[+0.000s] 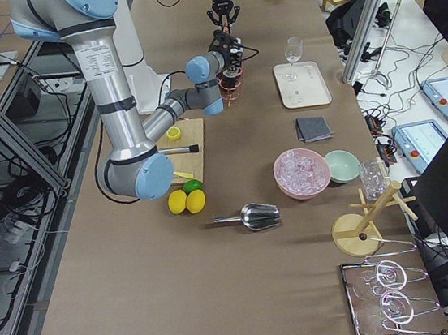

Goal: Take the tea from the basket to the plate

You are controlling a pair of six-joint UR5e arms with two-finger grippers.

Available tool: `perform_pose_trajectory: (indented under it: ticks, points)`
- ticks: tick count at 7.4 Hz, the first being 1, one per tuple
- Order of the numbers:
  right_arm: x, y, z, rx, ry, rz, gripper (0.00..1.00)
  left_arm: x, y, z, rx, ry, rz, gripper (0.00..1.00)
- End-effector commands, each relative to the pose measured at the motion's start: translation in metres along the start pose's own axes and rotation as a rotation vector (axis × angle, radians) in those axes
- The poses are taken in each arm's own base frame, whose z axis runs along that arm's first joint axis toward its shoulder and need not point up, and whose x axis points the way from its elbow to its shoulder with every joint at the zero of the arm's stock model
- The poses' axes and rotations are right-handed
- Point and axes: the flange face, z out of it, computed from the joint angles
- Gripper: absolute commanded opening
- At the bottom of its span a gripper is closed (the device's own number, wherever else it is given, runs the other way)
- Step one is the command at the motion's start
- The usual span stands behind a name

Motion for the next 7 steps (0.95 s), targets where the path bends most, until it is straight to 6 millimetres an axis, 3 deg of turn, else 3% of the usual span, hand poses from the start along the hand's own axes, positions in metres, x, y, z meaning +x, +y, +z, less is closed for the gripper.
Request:
perform_pose_trajectory:
  ticks: [1, 7]
  points:
    - [-0.008, -0.01, -0.011, 0.015, -0.012, -0.01, 0.0, 0.0, 0.0, 0.0, 0.002, 0.0, -0.001, 0.0]
    - [-0.012, -0.026, -0.029, 0.053, -0.006, -0.076, 0.0, 0.001, 0.0, 0.0, 0.0, 0.001, 0.001, 0.0]
